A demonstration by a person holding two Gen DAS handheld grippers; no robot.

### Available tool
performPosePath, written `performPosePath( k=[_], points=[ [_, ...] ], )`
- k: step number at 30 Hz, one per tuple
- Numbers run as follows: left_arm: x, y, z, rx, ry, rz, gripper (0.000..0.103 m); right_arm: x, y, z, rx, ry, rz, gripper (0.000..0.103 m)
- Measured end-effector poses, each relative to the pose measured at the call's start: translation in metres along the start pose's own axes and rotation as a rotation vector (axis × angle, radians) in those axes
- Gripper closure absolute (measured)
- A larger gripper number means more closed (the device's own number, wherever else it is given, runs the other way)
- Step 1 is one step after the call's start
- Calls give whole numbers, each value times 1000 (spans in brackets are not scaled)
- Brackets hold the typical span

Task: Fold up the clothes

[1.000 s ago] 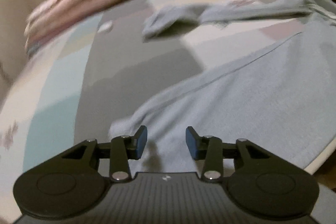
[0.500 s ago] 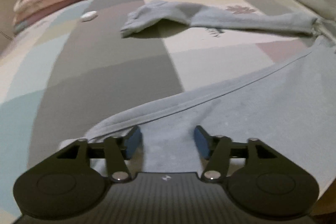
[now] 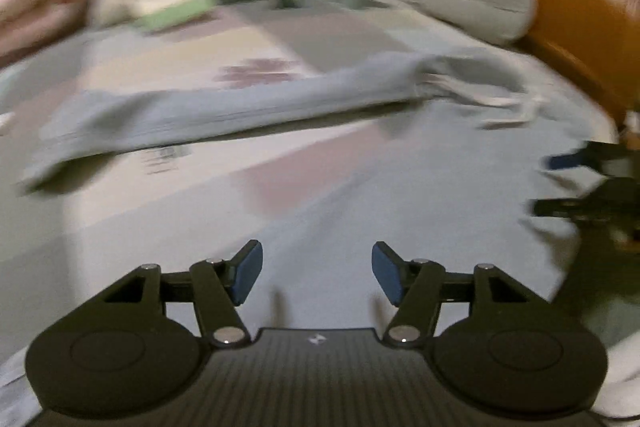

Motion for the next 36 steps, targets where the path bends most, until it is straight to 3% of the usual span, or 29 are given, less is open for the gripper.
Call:
performPosePath(
  k=[4, 7, 10, 13, 17, 19, 22, 25, 27, 29, 32, 36],
  points=[
    [-49, -1, 33, 30, 70, -49, 41, 4, -5, 34, 5, 16, 19, 0],
    [-70, 11, 25, 57, -25, -85, 42, 3, -3, 64, -1, 41, 15, 0],
    [-65, 18, 11, 82, -88, -73, 40, 0, 18, 102, -25, 82, -49, 0],
    [-59, 23, 1, 67, -167, -85, 40, 18, 34, 131, -52, 41, -28, 0],
    [-53, 17, 5, 19, -236, -120, 41, 33, 39, 150, 17, 105, -93, 0],
    [-51, 11, 16, -30, -265, -121, 42, 39, 29, 153, 29, 116, -58, 0],
    [-44, 1, 46, -77, -206, -95, 36, 34, 16, 153, 16, 96, -18, 0],
    [-44, -2, 83, -122, -133, -73, 35, 17, 20, 156, 18, 99, -59, 0],
    [-48, 4, 101, -154, -119, -79, 34, 11, 29, 161, 11, 121, -104, 0],
    [-52, 12, 113, -170, -109, -89, 34, 18, 34, 166, -21, 115, -87, 0],
    [-62, 33, 115, -124, -115, -140, 30, 31, 39, 166, -6, 135, -93, 0],
    [-54, 33, 114, -118, -148, -112, 28, 38, 26, 153, 9, 118, -63, 0]
  ],
)
Point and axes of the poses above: each gripper's, at about its wrist camera, not at the fingertips, and x roughly against the way its jaws point, z to its right, y to its underside, the point moved 8 cm from there along -x, roughly the way its jaws point, and after that the axes turned 11 degrees about z, right-handed, at the moved point
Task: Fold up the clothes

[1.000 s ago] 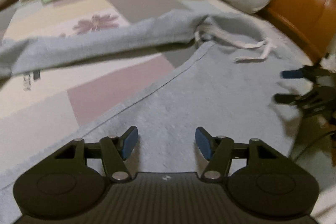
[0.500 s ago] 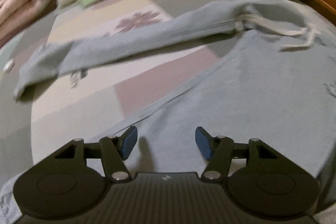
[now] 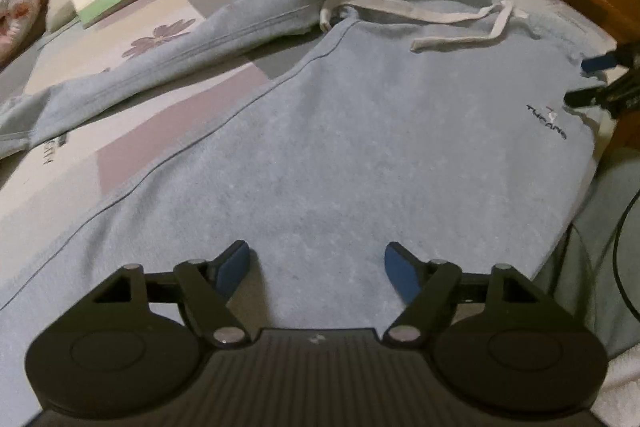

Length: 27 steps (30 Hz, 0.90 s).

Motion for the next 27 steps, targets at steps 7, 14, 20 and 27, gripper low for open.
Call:
performPosePath(
  k=[7, 14, 20, 27],
  points=[
    [25, -13, -8, 13, -80, 79, 27, -22, -81, -40, -101, -241, 200, 0],
    [24, -10, -18, -32, -147, 83, 27, -98, -132, -81, -110, -442, 142, 0],
    [23, -14, -27, -26, -148, 102, 27, -126, -116, -104, -75, -516, 9, 0],
    [20, -15, -25, -24, -141, 111, 27, -99, -112, -120, 3, -617, 4, 0]
  ],
)
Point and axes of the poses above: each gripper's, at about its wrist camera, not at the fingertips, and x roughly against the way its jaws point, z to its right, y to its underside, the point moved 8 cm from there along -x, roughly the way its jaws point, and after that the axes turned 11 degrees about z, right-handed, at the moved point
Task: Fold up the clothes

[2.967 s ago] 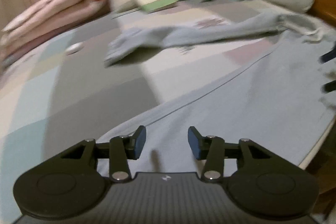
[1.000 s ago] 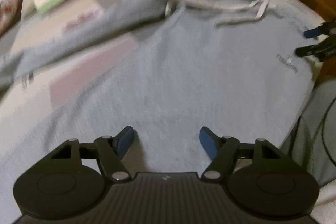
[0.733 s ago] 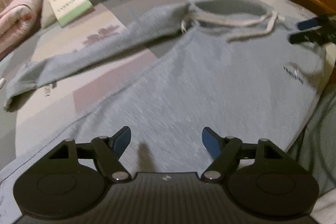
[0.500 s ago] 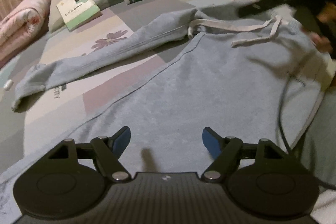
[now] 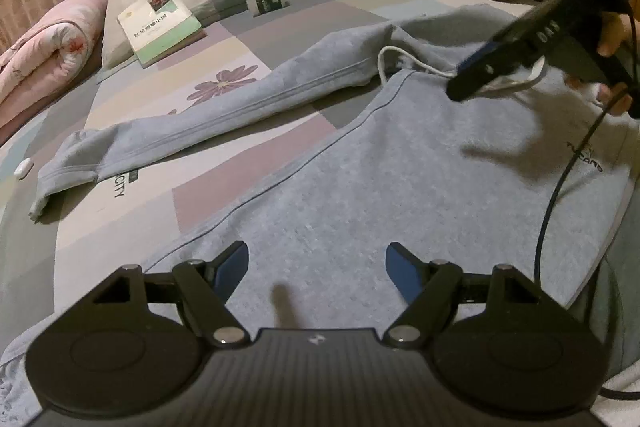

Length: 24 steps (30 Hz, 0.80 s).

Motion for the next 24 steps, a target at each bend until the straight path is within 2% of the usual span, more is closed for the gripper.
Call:
performPosePath(
  k=[3, 9, 12, 14, 15, 18, 21, 24],
  points=[
    [4, 0, 2, -8, -7, 6, 27, -10, -12, 6, 1, 33, 25, 0],
    [10, 0, -3, -2, -21, 10, 27, -32, -4, 14, -86, -16, -51, 0],
    [9, 0, -6, 7, -22, 10, 26, -16, 0, 5, -125, -84, -47, 0],
    [8, 0, -6, 9, -24, 11, 27, -2, 3, -9, -165, -189, -56, 0],
    [7, 0, -6, 9, -24, 11, 27, 4, 4, -15, -145, -200, -54, 0],
    [6, 1, -5, 11, -20, 9, 26, 17, 1, -22, -40, -127, -31, 0],
    [6, 1, -4, 10, -20, 6, 26, 13, -9, -4, -50, -58, 4, 0],
    [8, 1, -2, 5, -15, 6, 26, -5, -9, 23, -91, -18, -25, 0]
  ],
)
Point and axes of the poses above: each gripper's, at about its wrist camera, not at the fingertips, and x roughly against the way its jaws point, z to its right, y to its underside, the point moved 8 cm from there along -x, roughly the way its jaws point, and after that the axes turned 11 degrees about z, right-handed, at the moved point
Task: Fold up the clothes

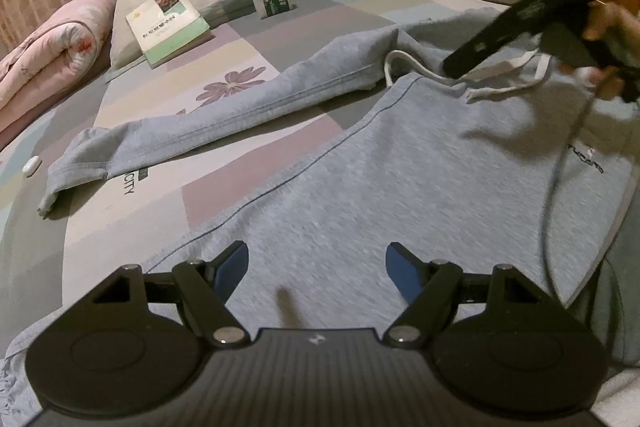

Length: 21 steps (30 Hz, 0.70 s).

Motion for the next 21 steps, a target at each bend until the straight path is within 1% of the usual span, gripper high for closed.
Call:
performPosePath(
  k=[3, 5, 8, 9, 12, 15, 17, 21],
  points=[
    [1, 1, -1, 0, 2, -1, 26, -16, 8, 18, -29, 8, -30, 0],
    [0, 0, -2, 3, -1, -3, 26, -15, 9, 16, -19, -6, -31, 0],
    [-2, 0, -2, 4, -1, -3, 26, -9, 16, 8, -27, -50, -85, 0],
    [-1, 0, -1, 4, 1, -2, 26, -6, 19, 4, -26, -67, -106, 0],
    [-1, 1, -1, 4, 5, 3, 26, 11, 34, -18, 34, -133, -181, 0],
    [-1, 2, -3, 8, 0, 2, 26, 29, 50, -39, 63, -170, -217, 0],
    [1, 2, -2, 8, 2, 6, 26, 39, 61, -51, 66, -180, -232, 0],
    [4, 0, -1, 4, 10, 15, 26, 48, 78, -68, 133, -159, -250, 0]
  ],
)
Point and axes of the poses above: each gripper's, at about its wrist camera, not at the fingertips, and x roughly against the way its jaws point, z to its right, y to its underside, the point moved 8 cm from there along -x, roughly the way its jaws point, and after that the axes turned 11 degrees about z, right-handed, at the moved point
